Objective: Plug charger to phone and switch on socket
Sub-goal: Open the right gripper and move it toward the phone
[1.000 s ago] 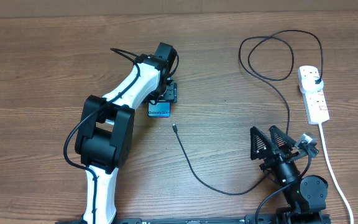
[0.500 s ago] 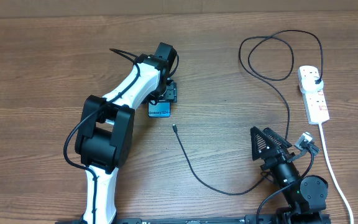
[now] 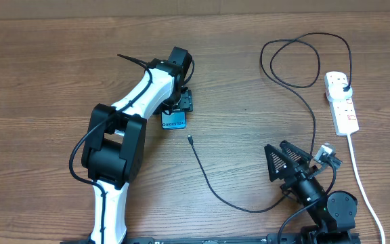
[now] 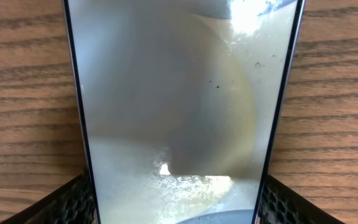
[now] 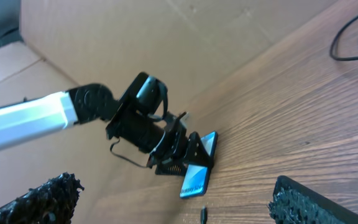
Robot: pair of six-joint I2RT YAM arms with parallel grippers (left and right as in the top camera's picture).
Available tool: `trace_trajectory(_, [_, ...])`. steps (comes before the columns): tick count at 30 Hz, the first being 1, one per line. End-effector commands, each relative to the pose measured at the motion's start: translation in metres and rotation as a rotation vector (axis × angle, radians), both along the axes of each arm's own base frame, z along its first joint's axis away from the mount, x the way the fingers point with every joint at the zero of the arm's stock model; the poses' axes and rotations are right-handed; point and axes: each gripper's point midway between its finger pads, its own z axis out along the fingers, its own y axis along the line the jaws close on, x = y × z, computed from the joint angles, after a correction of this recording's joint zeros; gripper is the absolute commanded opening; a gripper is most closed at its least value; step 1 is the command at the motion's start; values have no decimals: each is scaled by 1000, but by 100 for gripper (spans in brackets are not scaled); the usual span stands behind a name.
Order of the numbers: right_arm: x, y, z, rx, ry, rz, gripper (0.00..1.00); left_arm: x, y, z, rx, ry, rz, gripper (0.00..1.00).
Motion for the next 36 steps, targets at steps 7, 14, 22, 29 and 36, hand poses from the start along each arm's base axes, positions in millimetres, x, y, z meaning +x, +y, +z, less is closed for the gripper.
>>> trace_trajectory(7, [-7,13,-5,-77,-35,87,100,-65,7,-62,6,285,62,10])
trace_trajectory(14, [-3,14,-16,-130,4,97,100,-66,2,-60,-19,292,63,4])
trace_trajectory(22, [5,15,-7,-217,22,108,100,-58,-1,-51,-24,280,77,4])
trace_trajectory(29, [19,17,-17,-273,112,128,100,-49,-4,-39,-29,268,77,4])
trace_trajectory(36, [32,18,-9,-298,143,136,100,-44,-10,-32,-51,264,77,4])
